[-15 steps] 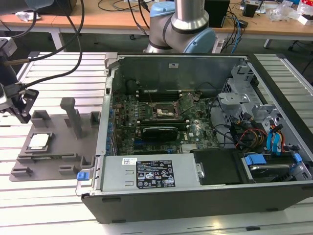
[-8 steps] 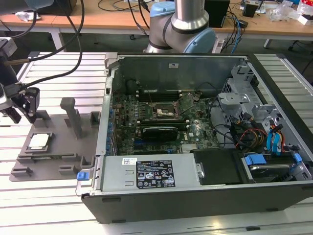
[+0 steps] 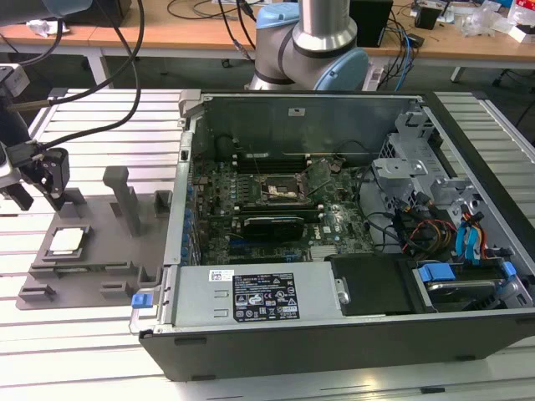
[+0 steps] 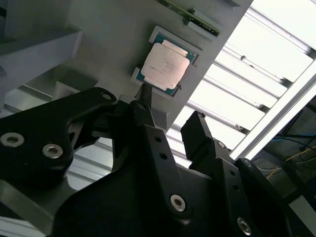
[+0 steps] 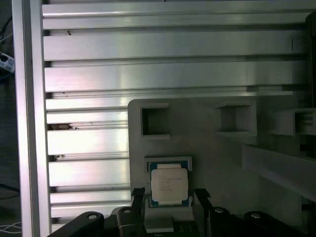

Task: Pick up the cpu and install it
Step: 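Pick up the cpu and move it towards the insertion slot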

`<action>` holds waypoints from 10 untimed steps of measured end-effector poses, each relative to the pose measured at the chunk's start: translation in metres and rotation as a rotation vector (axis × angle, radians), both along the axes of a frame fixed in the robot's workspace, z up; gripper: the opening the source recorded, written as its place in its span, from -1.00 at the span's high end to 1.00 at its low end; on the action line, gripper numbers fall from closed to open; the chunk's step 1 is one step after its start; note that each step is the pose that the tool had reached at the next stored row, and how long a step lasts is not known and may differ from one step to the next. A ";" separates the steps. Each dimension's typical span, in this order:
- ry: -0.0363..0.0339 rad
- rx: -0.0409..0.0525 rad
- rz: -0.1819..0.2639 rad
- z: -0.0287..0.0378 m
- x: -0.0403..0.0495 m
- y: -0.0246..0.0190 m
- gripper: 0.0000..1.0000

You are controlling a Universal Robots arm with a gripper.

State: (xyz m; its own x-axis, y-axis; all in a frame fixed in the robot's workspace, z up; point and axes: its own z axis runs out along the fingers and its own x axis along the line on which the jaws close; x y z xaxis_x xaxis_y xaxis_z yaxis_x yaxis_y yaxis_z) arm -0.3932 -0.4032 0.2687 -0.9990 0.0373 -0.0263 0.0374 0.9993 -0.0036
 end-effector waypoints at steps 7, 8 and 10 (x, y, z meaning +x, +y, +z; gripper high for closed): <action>0.0000 -0.0024 0.000 0.0000 0.0000 0.0000 -0.05; 0.0000 -0.0027 0.000 0.0000 0.0000 0.0000 -0.18; 0.0000 -0.0033 0.000 0.0000 0.0000 0.0000 -0.18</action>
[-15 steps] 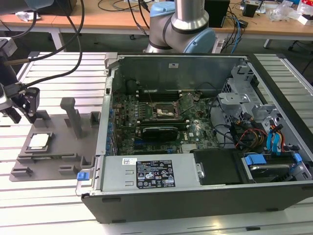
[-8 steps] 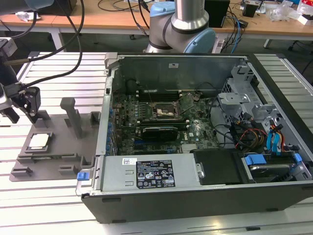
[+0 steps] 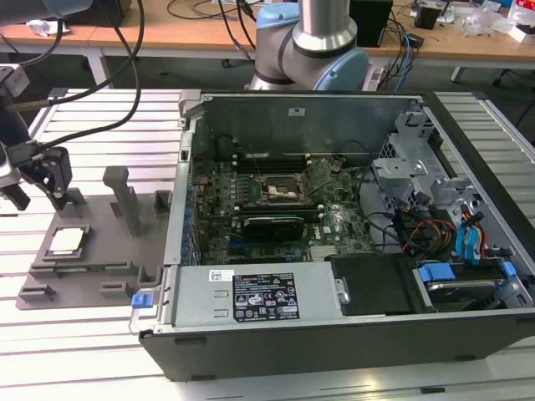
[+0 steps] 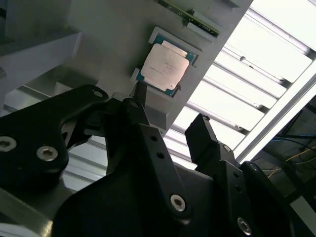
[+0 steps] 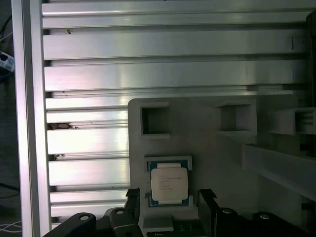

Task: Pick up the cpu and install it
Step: 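Pick up the cpu and move it towards the insertion slot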

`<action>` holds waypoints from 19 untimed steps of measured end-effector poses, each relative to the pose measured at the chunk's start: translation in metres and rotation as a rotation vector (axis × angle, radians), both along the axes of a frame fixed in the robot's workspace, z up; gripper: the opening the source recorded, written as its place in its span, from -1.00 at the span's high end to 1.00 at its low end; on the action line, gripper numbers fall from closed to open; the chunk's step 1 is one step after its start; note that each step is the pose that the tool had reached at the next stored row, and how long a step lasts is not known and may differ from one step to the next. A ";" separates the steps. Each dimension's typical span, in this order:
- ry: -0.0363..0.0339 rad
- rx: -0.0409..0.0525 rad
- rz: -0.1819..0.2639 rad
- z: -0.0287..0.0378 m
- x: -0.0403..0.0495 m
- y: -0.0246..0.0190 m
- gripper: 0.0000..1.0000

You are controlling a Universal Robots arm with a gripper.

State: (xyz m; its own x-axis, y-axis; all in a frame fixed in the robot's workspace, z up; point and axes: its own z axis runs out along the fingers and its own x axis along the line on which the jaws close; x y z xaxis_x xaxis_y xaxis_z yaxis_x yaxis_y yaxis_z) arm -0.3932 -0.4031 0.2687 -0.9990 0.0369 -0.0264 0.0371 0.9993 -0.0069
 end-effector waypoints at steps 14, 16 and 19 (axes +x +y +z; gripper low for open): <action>0.0000 -0.0017 0.000 -0.0097 0.0002 0.0000 -0.18; 0.0001 -0.0017 0.000 -0.0117 0.0002 0.0000 -0.18; 0.0001 -0.0017 0.000 -0.0140 0.0003 0.0000 -0.18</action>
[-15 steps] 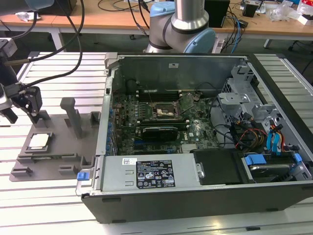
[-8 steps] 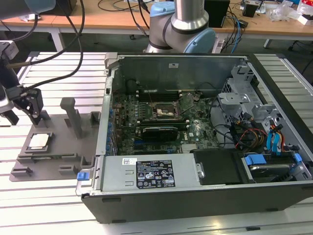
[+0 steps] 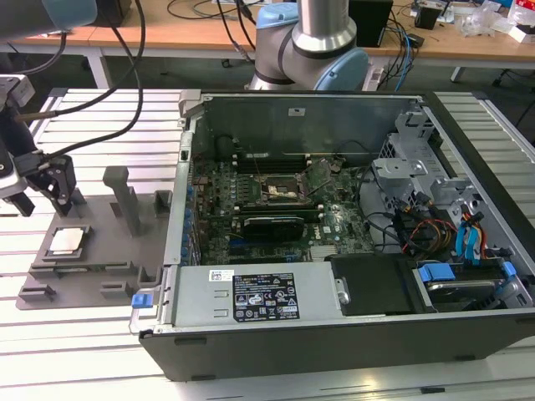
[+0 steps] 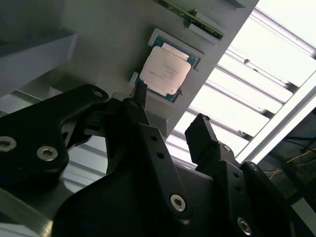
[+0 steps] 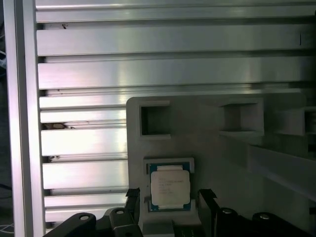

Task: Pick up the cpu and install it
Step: 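Pick up the cpu and move it towards the insertion slot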

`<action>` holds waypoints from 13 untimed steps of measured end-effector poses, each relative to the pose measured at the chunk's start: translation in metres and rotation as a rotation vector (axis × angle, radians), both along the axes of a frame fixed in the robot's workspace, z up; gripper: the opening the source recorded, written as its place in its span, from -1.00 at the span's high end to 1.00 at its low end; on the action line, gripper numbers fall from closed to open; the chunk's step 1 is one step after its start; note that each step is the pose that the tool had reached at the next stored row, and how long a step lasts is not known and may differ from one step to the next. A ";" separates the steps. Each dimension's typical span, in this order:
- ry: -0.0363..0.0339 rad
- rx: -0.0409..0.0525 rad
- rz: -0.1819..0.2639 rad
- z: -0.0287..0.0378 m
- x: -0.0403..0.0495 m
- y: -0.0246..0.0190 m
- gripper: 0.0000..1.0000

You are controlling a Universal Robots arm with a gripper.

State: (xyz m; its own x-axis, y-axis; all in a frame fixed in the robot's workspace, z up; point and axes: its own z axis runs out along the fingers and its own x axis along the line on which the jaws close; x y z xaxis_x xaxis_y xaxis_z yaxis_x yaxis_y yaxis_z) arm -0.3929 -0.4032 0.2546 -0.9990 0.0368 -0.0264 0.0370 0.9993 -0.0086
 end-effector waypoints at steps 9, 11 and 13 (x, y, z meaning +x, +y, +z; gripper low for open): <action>-0.0001 0.0000 0.000 -0.0083 0.0000 0.0000 -0.18; 0.0000 0.0000 0.000 -0.0134 0.0000 0.0000 -0.18; 0.0000 0.0000 0.000 -0.0182 0.0000 0.0000 -0.18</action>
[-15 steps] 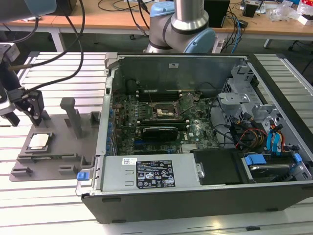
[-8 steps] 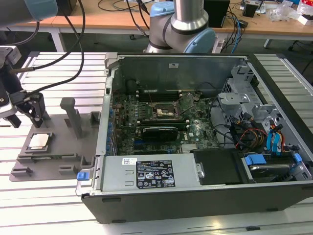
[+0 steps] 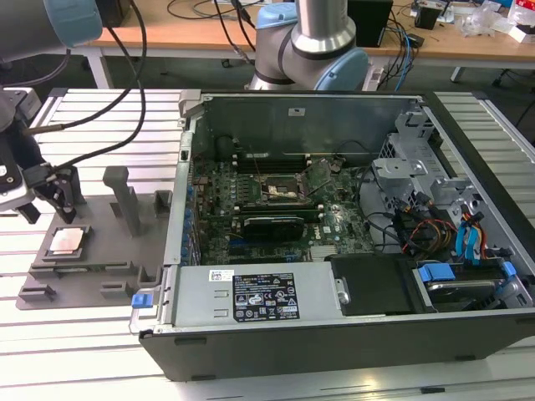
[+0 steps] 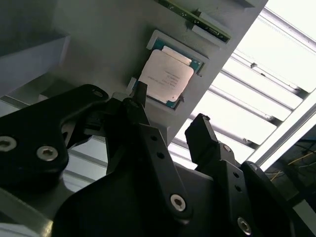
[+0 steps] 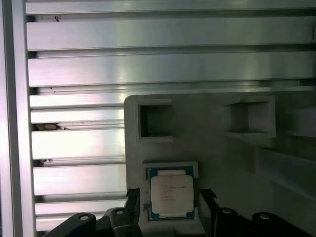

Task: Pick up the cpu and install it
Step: 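Pick up the cpu and move it towards the insertion slot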

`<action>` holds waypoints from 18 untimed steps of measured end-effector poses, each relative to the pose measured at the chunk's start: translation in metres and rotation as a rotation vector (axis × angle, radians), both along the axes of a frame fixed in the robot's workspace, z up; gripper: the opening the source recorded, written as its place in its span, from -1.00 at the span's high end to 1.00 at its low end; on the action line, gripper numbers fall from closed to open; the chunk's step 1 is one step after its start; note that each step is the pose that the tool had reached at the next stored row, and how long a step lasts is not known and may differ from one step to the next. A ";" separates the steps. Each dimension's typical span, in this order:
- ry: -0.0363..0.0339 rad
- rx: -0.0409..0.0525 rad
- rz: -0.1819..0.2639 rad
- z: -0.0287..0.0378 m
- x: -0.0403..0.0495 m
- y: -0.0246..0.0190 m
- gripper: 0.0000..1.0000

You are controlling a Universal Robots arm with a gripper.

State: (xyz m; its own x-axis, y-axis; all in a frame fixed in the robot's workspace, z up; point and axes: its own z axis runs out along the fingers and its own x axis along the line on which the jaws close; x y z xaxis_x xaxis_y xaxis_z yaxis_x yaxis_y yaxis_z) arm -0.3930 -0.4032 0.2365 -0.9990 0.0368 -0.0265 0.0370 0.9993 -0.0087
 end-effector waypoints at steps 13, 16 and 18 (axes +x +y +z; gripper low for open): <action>-0.0001 -0.0198 0.014 -0.0093 0.0018 0.0000 -0.18; -0.0002 -0.0232 0.046 -0.0131 0.0054 0.0001 -0.18; -0.0002 -0.0232 0.059 -0.0147 0.0055 -0.0004 -0.18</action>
State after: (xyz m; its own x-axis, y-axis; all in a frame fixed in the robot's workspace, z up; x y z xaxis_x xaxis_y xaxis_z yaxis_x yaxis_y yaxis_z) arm -0.3875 -0.4036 0.2218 -0.9994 -0.0231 -0.0268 -0.0222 0.9992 -0.0319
